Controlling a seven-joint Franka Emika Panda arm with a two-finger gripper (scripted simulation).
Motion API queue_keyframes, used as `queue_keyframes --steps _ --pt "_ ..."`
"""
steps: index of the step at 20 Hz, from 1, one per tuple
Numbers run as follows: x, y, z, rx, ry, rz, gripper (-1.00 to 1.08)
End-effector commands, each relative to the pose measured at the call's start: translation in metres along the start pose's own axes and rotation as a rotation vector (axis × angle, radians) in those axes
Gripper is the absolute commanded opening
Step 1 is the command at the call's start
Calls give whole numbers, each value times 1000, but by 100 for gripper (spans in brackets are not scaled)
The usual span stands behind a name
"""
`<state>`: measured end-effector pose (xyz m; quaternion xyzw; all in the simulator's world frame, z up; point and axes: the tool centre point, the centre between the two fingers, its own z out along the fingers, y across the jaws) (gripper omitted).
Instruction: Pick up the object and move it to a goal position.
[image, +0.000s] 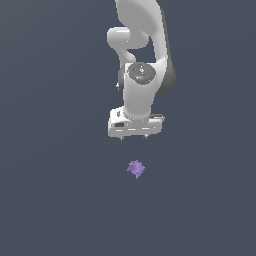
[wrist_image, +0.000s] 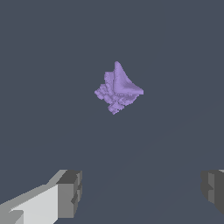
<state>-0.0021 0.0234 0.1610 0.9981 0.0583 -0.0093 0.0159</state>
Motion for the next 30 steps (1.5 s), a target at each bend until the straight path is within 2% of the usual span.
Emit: queue_keyframes --steps 1,7,14,30 --pt "0 -3 -1 -2 -2 -4 100" --pt "3 -2 1 -2 -1 -26 100" --pt "14 -3 9 -1 1 -118 100" --pt "60 -9 48 11 16 -520 100"
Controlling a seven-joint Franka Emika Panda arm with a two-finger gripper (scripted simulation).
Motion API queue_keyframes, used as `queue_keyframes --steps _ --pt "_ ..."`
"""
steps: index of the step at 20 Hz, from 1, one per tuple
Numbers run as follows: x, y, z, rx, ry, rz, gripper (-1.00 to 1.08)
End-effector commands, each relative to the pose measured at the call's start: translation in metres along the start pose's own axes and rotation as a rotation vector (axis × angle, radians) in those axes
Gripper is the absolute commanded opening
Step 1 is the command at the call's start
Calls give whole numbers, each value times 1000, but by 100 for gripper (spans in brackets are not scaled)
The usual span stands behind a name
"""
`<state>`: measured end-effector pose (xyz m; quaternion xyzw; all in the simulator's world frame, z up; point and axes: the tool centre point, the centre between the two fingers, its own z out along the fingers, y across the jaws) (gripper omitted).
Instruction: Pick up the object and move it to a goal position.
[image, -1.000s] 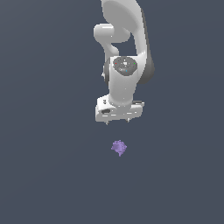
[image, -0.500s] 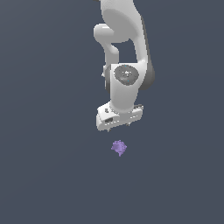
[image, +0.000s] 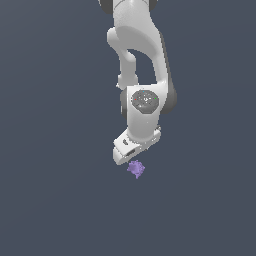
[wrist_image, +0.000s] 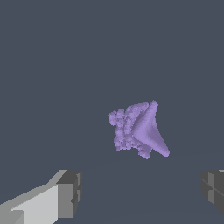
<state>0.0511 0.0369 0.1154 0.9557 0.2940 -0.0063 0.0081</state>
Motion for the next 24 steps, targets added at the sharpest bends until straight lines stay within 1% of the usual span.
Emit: queue_keyframes --steps 1,6,11,20,24 --pt "6 2 6 2 4 -63 100" --pt "15 6 17 6 11 -155 100" --pt "20 8 23 9 16 -212 100" --pt "22 9 27 10 17 -232 100" --pt "22 9 40 10 18 -234 100"
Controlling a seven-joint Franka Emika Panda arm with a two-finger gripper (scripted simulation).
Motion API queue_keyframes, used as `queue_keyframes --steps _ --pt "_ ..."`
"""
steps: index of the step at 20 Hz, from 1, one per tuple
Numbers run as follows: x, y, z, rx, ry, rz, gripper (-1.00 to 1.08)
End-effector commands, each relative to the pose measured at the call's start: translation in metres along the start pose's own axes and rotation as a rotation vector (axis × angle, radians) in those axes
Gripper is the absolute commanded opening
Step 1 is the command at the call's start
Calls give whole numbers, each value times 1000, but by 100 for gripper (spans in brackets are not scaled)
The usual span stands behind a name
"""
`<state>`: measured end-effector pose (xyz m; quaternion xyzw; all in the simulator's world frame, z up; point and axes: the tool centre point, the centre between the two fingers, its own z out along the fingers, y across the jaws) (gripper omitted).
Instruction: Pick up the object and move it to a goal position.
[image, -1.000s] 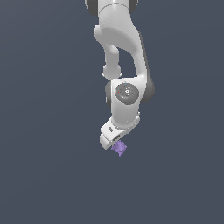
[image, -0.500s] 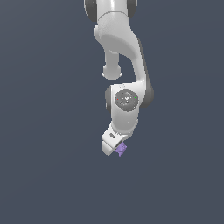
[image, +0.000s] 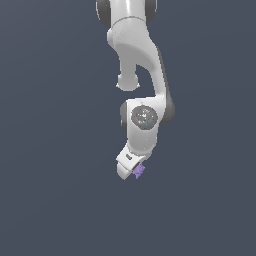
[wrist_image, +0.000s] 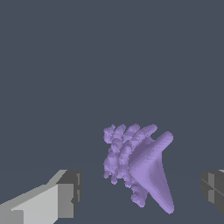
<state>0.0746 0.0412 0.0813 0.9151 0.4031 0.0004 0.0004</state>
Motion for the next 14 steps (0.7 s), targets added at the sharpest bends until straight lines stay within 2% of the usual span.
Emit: queue_keyframes --steps 1,6,12,13,14 --pt "0 -1 11 1 -1 -1 100" --pt "-1 -1 37 1 -1 -3 100" --pt "0 0 42 1 -1 -4 100" --pt "0 0 42 1 -1 -4 -100" --pt "0 0 42 1 -1 -4 -100"
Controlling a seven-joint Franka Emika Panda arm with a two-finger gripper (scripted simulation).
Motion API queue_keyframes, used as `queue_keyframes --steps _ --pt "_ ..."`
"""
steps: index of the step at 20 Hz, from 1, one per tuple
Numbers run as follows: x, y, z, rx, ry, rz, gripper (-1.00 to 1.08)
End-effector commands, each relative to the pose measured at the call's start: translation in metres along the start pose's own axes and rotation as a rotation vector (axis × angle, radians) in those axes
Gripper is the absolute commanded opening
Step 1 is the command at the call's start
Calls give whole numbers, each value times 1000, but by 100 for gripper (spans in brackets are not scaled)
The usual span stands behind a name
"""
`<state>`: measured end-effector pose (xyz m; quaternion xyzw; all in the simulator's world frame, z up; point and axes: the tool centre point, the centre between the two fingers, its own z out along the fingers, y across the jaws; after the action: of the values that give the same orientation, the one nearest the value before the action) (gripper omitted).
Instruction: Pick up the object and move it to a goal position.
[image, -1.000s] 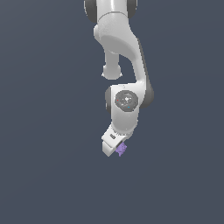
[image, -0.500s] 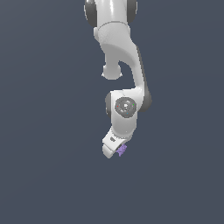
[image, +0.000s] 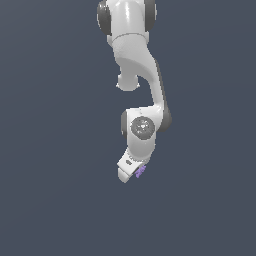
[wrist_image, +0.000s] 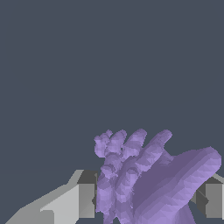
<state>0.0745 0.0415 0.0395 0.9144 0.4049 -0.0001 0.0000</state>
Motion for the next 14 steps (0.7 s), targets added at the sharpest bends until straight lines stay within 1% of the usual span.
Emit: queue_keyframes --steps 1,14 --pt "0 0 0 0 0 0 -100" --pt "-3 0 -5 0 0 0 -100"
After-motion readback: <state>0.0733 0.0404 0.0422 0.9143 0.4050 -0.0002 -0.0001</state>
